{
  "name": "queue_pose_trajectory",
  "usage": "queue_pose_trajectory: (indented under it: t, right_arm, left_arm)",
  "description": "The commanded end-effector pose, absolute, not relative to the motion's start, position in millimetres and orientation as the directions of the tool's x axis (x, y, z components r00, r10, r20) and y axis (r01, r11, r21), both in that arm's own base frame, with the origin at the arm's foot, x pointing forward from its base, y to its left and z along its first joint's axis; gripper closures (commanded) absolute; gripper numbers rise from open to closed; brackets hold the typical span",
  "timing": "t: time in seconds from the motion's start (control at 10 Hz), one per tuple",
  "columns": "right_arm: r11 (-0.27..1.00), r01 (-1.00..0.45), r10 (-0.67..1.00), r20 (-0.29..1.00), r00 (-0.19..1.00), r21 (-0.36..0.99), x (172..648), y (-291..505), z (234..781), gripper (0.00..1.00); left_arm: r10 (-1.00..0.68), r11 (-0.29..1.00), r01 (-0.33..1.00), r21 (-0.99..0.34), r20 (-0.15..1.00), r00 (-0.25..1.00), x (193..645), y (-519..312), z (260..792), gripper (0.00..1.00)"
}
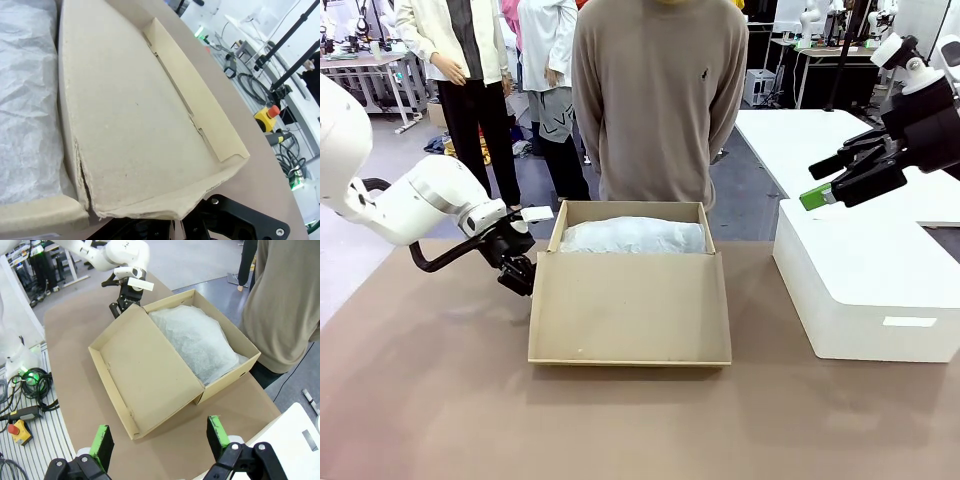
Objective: Pack the shoes into the box.
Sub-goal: Close the Shoes Box.
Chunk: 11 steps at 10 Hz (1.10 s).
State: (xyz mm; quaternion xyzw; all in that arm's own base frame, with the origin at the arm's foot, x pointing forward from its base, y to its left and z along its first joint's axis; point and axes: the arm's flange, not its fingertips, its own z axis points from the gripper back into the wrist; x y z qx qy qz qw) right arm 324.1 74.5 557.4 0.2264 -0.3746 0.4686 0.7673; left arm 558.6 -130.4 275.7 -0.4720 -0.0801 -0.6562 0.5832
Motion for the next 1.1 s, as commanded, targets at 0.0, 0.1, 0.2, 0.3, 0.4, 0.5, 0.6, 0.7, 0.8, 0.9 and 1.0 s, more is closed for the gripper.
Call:
queue_pose_trajectory:
  t: [0.0, 0.1, 0.2, 0.3, 0.4, 0.5, 0.6, 0.7, 0.8, 0.9, 1.0]
  right_arm:
    - [0.435, -0.901, 0.541, 0.802, 0.254, -0.008, 328, 74, 557, 0.0]
    - [0.435, -0.901, 0.541, 0.802, 0.254, -0.008, 328, 74, 557, 0.0]
    - [0.435, -0.901, 0.541, 0.802, 0.254, -0.008, 328, 74, 557, 0.0]
    - [0.435, -0.901, 0.541, 0.802, 0.254, -0.008, 328, 74, 557, 0.0]
    - [0.435, -0.901, 0.541, 0.802, 0.254, -0.008, 328, 74, 557, 0.0]
    - [0.435, -0.901, 0.541, 0.802, 0.254, -0.008, 328, 74, 557, 0.0]
    - [0.435, -0.901, 0.541, 0.802, 0.254, -0.008, 328, 74, 557, 0.0]
    - [0.435, -0.901, 0.541, 0.802, 0.254, -0.008, 328, 74, 557, 0.0]
    - [0.435, -0.901, 0.541, 0.802, 0.254, -0.008, 328, 74, 557, 0.0]
    - [0.435, -0.901, 0.541, 0.802, 0.254, -0.008, 328, 74, 557, 0.0]
    - [0.435, -0.901, 0.541, 0.802, 0.254, -0.008, 328, 74, 557, 0.0]
  left_arm:
    - [-0.614, -0.363, 0.83, -0.423, 0.778, 0.128, 562, -130, 280, 1.0]
    - [-0.591, -0.382, 0.824, -0.419, 0.796, 0.131, 562, -129, 281, 1.0]
    - [-0.565, -0.402, 0.813, -0.421, 0.813, 0.141, 563, -128, 282, 1.0]
    - [-0.539, -0.413, 0.81, -0.417, 0.829, 0.152, 563, -128, 281, 1.0]
    - [-0.504, -0.432, 0.802, -0.412, 0.848, 0.164, 564, -127, 281, 1.0]
    - [-0.466, -0.454, 0.793, -0.407, 0.867, 0.178, 565, -126, 282, 1.0]
    - [-0.427, -0.475, 0.784, -0.399, 0.884, 0.191, 567, -124, 283, 1.0]
    - [-0.4, -0.485, 0.78, -0.394, 0.894, 0.203, 567, -123, 284, 1.0]
    - [-0.367, -0.49, 0.781, -0.387, 0.904, 0.218, 568, -121, 285, 1.0]
    - [-0.349, -0.493, 0.78, -0.385, 0.909, 0.227, 569, -120, 286, 1.0]
    - [-0.326, -0.486, 0.788, -0.377, 0.915, 0.237, 569, -119, 289, 1.0]
